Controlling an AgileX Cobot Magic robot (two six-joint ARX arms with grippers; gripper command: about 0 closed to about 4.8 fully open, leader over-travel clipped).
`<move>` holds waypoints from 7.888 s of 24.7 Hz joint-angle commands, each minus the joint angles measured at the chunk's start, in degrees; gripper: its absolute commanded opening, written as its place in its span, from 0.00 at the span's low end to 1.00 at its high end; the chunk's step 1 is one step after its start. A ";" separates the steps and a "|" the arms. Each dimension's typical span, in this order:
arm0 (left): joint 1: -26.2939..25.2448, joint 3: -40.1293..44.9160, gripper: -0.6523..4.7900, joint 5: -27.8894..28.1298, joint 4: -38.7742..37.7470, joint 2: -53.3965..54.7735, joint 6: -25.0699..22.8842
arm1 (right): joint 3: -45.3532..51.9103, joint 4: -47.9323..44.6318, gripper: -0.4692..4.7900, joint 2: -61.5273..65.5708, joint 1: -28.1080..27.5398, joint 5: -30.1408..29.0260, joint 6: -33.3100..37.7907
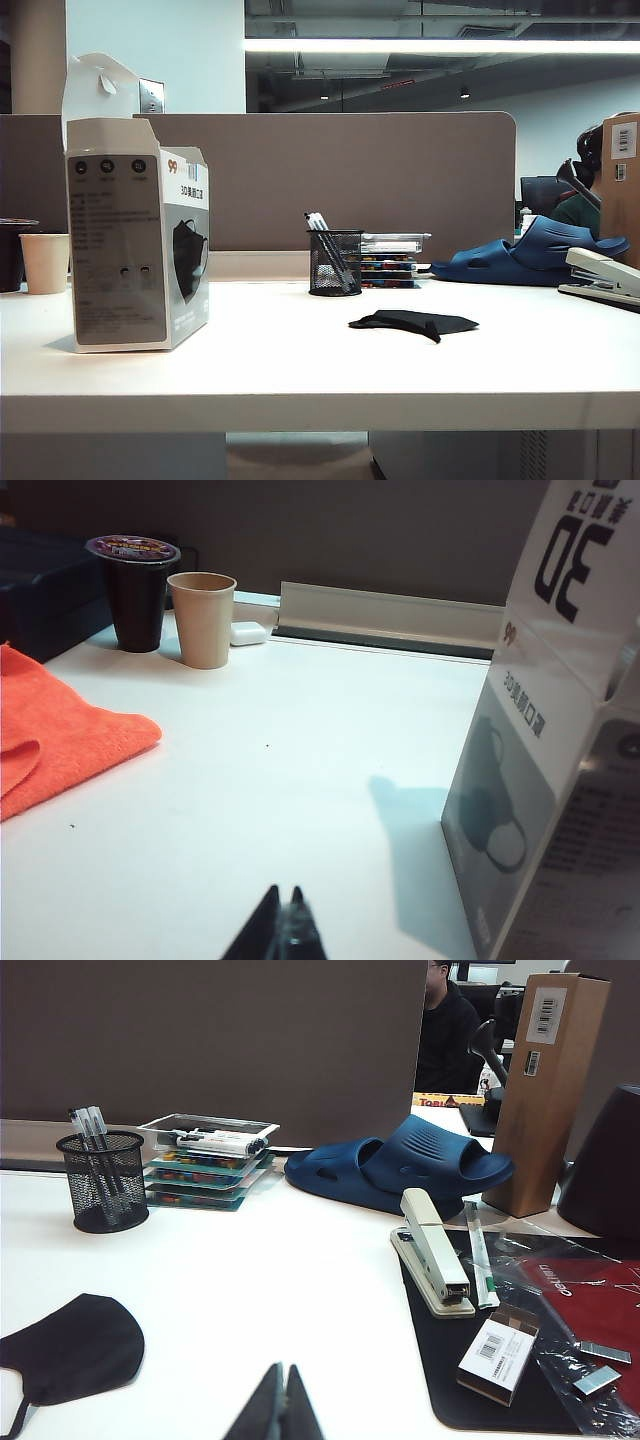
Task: Put the mask into the mask box.
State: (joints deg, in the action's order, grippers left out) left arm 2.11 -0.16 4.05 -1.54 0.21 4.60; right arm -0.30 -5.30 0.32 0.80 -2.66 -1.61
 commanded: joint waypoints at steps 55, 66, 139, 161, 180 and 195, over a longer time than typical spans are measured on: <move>-0.07 -9.75 0.11 -45.16 -9.73 0.07 0.31 | -72.08 53.20 0.44 66.69 9.25 -21.53 -5.57; -0.07 -9.73 0.11 -45.20 -10.01 0.07 0.35 | -79.93 47.67 0.93 92.87 13.90 -17.84 -10.54; -0.07 -9.75 0.11 -44.78 -7.56 0.07 0.35 | -89.42 36.79 1.00 115.12 16.09 -21.27 -9.16; -0.07 -9.73 0.11 -44.78 -7.56 0.04 0.37 | -89.42 41.33 1.00 122.22 20.26 -8.33 -9.35; -0.07 -9.73 0.11 -44.72 -7.32 0.04 0.37 | -89.88 42.88 0.13 124.15 20.85 -0.50 -9.35; -0.07 -9.81 0.41 -34.53 4.92 0.13 4.24 | -100.45 45.72 0.08 121.39 20.87 -12.44 -9.31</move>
State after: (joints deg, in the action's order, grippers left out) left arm 2.15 -9.52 -32.03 0.27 0.23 8.71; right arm -100.25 41.28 122.91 21.56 -12.43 -11.00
